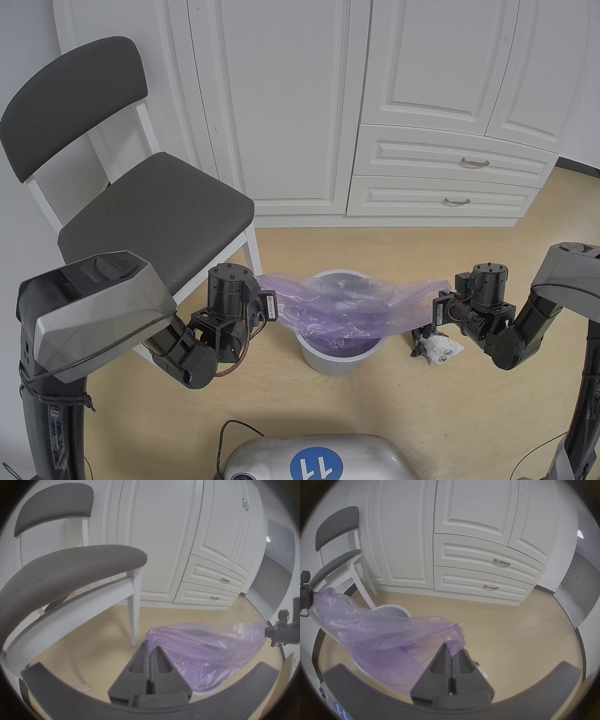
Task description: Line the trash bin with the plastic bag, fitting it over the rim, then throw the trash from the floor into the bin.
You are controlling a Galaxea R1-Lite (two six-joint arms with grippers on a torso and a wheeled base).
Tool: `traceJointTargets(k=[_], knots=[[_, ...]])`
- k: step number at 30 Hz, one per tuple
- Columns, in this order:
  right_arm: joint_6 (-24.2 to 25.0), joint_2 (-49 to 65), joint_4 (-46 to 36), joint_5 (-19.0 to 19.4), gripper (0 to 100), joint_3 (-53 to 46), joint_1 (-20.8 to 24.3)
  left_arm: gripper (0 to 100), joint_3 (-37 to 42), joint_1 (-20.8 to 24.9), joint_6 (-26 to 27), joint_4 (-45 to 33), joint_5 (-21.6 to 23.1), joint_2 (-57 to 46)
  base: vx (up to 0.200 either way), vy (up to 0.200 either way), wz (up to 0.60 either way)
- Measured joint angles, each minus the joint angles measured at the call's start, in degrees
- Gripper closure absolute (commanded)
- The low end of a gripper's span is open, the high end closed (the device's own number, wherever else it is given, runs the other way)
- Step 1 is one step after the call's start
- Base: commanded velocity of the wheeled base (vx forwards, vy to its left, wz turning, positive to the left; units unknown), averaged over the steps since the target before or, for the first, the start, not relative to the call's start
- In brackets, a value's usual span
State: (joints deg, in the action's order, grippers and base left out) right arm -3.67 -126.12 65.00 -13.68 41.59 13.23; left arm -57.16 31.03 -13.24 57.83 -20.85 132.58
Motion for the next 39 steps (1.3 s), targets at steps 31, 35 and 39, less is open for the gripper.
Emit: traceJointTargets(k=[31, 35, 39], knots=[[3.89, -7.95, -5.61, -0.93, 100, 5.32, 1.32, 100, -3.06, -3.66, -0.52, -5.36, 4.1, 7.27, 0.0, 0.0, 0.0], [3.74, -5.07, -15.13, -0.74, 100, 4.1, 1.4, 100, -1.21, -4.02, -0.41, -8.95, 7.52, 5.51, 0.0, 0.0, 0.0], [3.1, -1.68, -21.24, -0.44, 100, 3.02, 1.55, 100, 1.77, -4.13, 0.29, -12.86, 11.57, 3.36, 0.0, 0.0, 0.0]])
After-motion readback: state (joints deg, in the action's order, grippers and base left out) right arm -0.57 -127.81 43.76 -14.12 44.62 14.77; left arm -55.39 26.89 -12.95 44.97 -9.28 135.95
